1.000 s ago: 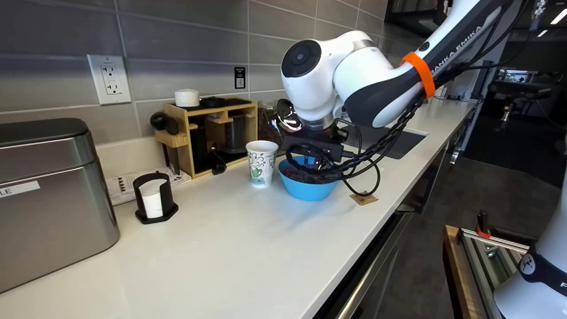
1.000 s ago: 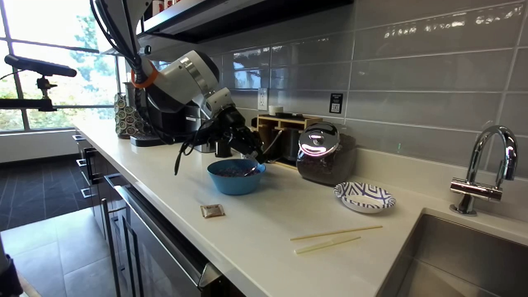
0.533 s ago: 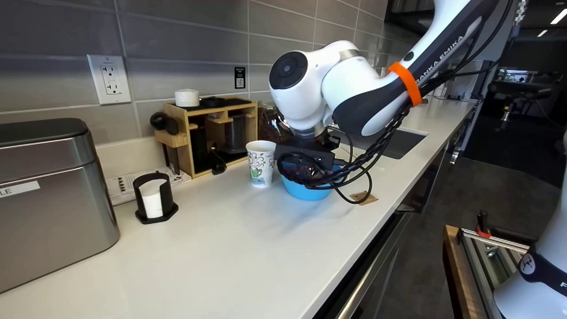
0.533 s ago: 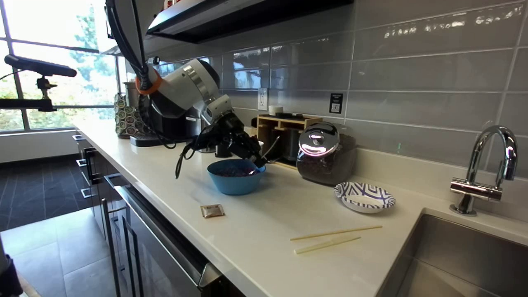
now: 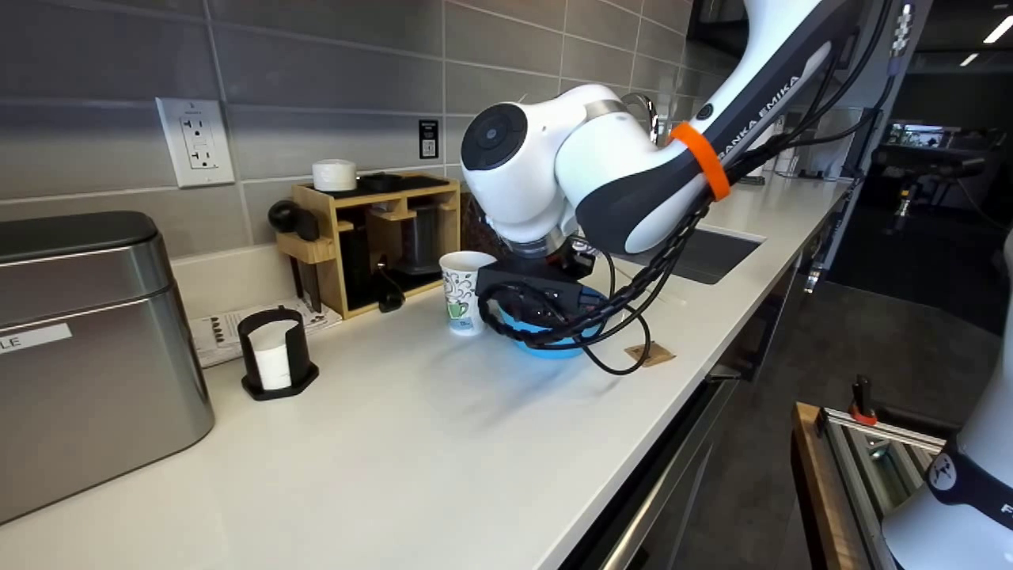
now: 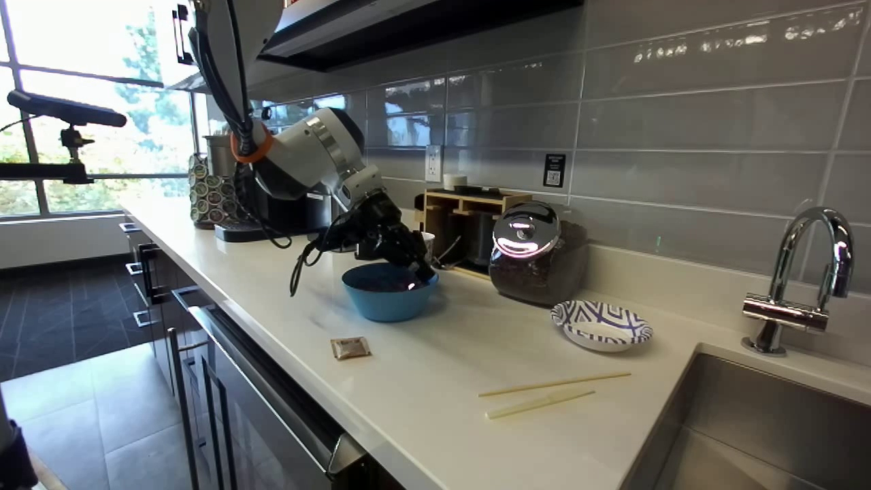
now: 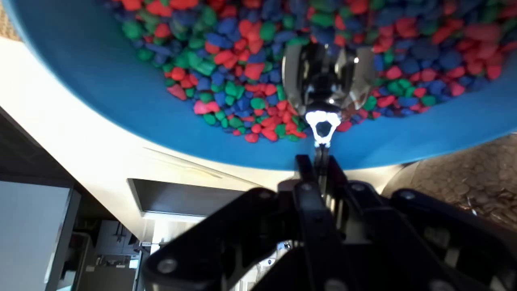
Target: Transfer a spoonful of contents from the blue bowl to the cup
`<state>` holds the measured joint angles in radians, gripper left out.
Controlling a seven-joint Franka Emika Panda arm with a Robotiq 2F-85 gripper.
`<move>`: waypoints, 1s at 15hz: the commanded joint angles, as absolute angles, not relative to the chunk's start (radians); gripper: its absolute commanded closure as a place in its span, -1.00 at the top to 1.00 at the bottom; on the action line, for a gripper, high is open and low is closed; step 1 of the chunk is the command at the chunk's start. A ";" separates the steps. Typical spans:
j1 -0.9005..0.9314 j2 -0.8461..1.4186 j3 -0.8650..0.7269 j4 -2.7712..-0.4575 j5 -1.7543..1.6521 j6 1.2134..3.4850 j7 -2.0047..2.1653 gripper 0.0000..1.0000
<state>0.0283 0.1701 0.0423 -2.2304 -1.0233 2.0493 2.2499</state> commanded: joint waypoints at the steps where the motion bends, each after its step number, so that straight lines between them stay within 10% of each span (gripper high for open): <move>1: 0.042 0.211 0.041 -2.197 -0.970 2.046 2.243 -0.97; 11: 0.043 0.217 0.038 -2.188 -0.882 2.064 2.202 -0.97; 12: 0.043 0.215 0.036 -2.187 -0.879 2.066 2.202 -0.52; 15: 0.041 0.202 0.033 -2.187 -0.858 2.079 2.195 -0.08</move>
